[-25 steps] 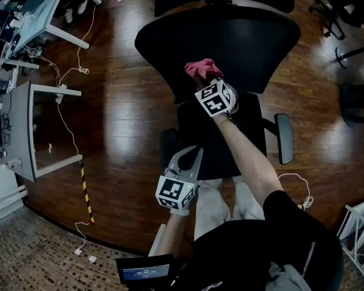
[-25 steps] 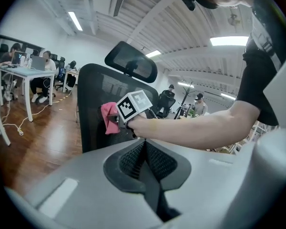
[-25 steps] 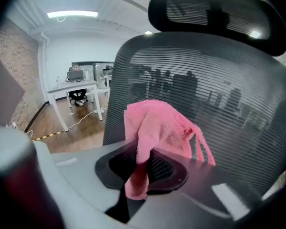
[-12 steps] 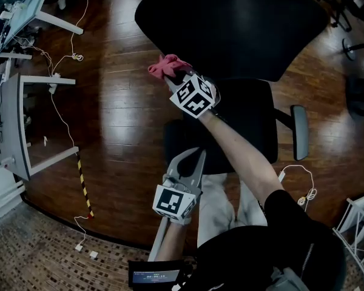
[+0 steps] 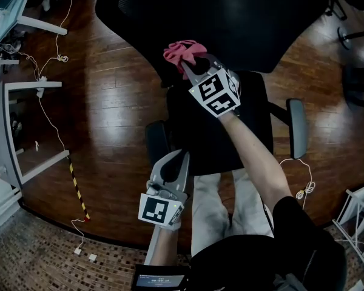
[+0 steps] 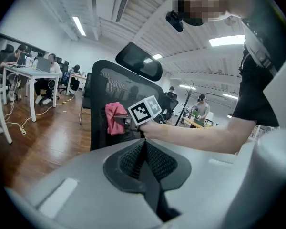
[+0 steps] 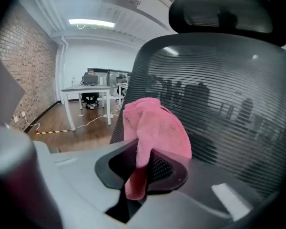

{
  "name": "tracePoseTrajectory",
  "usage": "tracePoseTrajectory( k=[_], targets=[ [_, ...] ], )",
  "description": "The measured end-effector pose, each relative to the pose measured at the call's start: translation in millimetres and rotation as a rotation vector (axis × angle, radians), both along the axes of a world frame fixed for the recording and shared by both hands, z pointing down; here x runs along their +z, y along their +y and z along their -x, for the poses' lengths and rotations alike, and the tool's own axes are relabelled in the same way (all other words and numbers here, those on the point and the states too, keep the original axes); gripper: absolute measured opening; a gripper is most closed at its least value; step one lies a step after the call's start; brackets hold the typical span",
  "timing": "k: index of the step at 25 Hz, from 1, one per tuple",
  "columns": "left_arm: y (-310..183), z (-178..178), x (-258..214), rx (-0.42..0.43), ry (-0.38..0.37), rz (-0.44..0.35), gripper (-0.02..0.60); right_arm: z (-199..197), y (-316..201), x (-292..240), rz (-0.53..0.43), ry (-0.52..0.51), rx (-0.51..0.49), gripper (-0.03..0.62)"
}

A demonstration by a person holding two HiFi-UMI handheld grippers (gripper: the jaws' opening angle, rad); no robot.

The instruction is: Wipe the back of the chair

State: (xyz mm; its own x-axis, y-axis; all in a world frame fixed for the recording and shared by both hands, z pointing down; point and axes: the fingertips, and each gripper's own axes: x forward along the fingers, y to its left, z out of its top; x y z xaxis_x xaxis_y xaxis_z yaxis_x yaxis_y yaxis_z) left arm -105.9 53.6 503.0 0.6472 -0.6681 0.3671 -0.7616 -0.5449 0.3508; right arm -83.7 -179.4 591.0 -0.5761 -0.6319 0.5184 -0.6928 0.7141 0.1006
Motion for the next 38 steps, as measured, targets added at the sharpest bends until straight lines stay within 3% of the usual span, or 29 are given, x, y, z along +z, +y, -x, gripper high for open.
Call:
tracePoseTrajectory(
  k=[15, 24, 29, 33, 38],
  targets=[
    [6, -108, 3, 0.115, 0.040, 0.028, -0.009, -274, -4, 9, 0.011, 0.059, 0.378, 0.040],
    [6, -139, 9, 0.165, 0.015, 0.043, -0.009, -378, 11, 21, 0.042, 0.101, 0.615, 0.040],
    [0, -148, 5, 0.167, 0.044, 0.036, -0.009, -351, 19, 45, 0.086, 0.108, 0.583, 0.040],
    [-7, -149, -15, 0.169, 0.079, -0.008, -0.009, -295, 19, 54, 0.091, 0.108, 0.504, 0.040],
    [-2, -124, -21, 0.126, 0.112, -0.015, -0.009, -201, 20, 61, 0.095, 0.076, 0.385, 0.040]
  ],
)
